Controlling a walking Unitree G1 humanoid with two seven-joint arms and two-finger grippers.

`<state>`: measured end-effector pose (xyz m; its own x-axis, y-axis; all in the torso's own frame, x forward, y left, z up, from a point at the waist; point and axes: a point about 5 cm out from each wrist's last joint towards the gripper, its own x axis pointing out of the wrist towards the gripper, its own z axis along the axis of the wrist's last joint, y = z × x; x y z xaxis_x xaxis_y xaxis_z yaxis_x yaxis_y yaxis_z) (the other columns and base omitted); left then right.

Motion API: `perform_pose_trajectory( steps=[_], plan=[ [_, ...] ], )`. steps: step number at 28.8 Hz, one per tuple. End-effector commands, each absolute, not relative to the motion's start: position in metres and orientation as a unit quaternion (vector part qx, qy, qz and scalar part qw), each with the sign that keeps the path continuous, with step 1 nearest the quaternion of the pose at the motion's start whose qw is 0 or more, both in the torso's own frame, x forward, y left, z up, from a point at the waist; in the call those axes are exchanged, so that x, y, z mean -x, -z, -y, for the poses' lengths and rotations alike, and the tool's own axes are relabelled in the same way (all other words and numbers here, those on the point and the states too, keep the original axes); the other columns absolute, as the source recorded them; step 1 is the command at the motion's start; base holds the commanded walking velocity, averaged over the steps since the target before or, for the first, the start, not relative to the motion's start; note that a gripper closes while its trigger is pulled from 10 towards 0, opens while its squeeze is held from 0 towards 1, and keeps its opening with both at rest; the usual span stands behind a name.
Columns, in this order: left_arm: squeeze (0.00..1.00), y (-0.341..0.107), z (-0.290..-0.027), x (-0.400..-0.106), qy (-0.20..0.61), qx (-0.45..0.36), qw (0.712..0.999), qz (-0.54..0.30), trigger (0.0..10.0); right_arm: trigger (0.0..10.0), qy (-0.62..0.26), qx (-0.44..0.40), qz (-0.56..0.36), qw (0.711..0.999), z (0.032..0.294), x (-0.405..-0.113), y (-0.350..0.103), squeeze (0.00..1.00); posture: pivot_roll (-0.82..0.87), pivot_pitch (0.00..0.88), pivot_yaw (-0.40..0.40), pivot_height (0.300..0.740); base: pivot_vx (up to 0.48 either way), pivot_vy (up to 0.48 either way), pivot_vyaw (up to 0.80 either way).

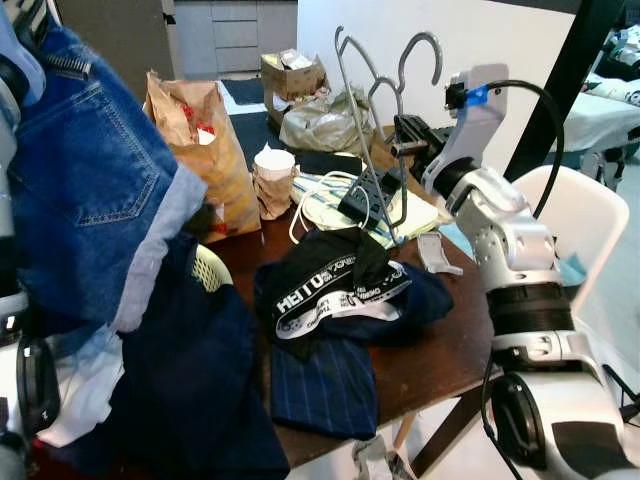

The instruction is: Hang hanger

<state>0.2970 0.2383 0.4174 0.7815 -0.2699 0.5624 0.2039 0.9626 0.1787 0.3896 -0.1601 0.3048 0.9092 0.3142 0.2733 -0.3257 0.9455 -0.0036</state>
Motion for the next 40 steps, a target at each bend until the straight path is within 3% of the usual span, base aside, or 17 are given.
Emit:
perform_pose_trajectory(
  steps=[1, 3, 10, 14, 16, 20, 22, 23, 26, 28, 30, 36, 37, 40],
  plan=[
    [0.0, -0.422, -0.224, -0.282, 0.204, -0.041, 0.921, 0.329, 0.0, 10.0, -0.155, -0.025, 0.148, 0.976, 0.165, -0.391, -0.311, 0.0, -0.05, 0.0, -0.058, 0.74, 0.0, 0.0, 0.0],
    [0.0, -0.422, -0.204, -0.251, 0.333, -0.05, 0.878, 0.34, 0.0, 10.0, -0.15, -0.036, 0.155, 0.976, 0.171, -0.393, -0.315, 0.0, -0.03, 0.0, -0.063, 0.74, 0.0, 0.0, 0.0],
    [0.0, -0.417, -0.186, -0.233, 0.432, -0.087, 0.841, 0.313, 0.0, 10.0, -0.146, -0.048, 0.167, 0.974, 0.175, -0.396, -0.321, 0.0, -0.02, 0.0, -0.062, 0.74, 0.0, 0.0, 0.0],
    [0.0, -0.416, -0.188, -0.232, 0.437, -0.101, 0.841, 0.302, 0.0, 10.0, -0.146, -0.048, 0.168, 0.974, 0.176, -0.397, -0.322, 0.0, -0.02, 0.0, -0.06, 0.74, 0.0, 0.0, 0.0],
    [0.0, -0.404, -0.212, -0.228, 0.402, -0.143, 0.869, 0.249, 0.0, 10.0, -0.142, -0.046, 0.166, 0.975, 0.178, -0.396, -0.319, 0.0, -0.02, 0.0, -0.053, 0.74, 0.0, 0.0, 0.0],
    [0.0, -0.401, -0.218, -0.226, 0.393, -0.15, 0.876, 0.236, 0.0, 10.0, -0.142, -0.045, 0.166, 0.975, 0.179, -0.396, -0.318, 0.0, -0.02, 0.0, -0.053, 0.74, 0.0, 0.0, 0.0],
    [0.0, -0.369, -0.238, -0.219, 0.359, -0.154, 0.908, 0.151, 0.0, 10.0, -0.142, -0.04, 0.162, 0.976, 0.18, -0.397, -0.316, 0.0, -0.01, 0.0, -0.055, 0.74, 0.0, 0.0, 0.0],
    [0.0, -0.369, -0.238, -0.219, 0.359, -0.154, 0.908, 0.151, 0.0, 10.0, -0.142, -0.04, 0.162, 0.976, 0.18, -0.397, -0.316, 0.0, -0.01, 0.0, -0.055, 0.74, 0.0, 0.0, 0.0],
    [0.0, -0.325, -0.252, -0.201, 0.345, -0.146, 0.926, 0.029, 0.0, 10.0, -0.143, -0.035, 0.159, 0.976, 0.179, -0.399, -0.315, 0.0, 0.0, 0.0, -0.057, 0.74, 0.0, 0.0, 0.0],
    [0.0, -0.301, -0.252, -0.185, 0.35, -0.13, 0.926, -0.049, 0.0, 10.0, -0.145, -0.034, 0.156, 0.976, 0.178, -0.4, -0.313, 0.0, 0.02, 0.0, -0.06, 0.74, 0.0, 0.0, 0.0],
    [0.0, -0.301, -0.252, -0.185, 0.35, -0.13, 0.926, -0.049, 0.0, 10.0, -0.145, -0.034, 0.156, 0.976, 0.178, -0.4, -0.313, 0.0, 0.02, 0.0, -0.06, 0.74, 0.0, 0.0, 0.0],
    [0.0, -0.269, -0.248, -0.166, 0.363, -0.134, 0.909, -0.152, 0.0, 10.0, -0.15, -0.033, 0.148, 0.977, 0.174, -0.402, -0.308, 0.0, 0.03, 0.0, -0.062, 0.74, 0.0, 0.0, 0.0],
    [0.0, -0.26, -0.251, -0.164, 0.352, -0.141, 0.908, -0.179, 1.1, 10.0, -0.152, -0.033, 0.146, 0.977, 0.173, -0.402, -0.308, 0.0, 0.03, 0.0, -0.062, 0.74, 0.0, 0.0, 0.0],
    [0.0, -0.255, -0.253, -0.163, 0.344, -0.147, 0.907, -0.195, 1.1, 10.0, -0.153, -0.033, 0.145, 0.977, 0.172, -0.402, -0.307, 0.0, 0.03, 0.0, -0.062, 0.74, 0.0, 0.0, 0.0]
  ],
)
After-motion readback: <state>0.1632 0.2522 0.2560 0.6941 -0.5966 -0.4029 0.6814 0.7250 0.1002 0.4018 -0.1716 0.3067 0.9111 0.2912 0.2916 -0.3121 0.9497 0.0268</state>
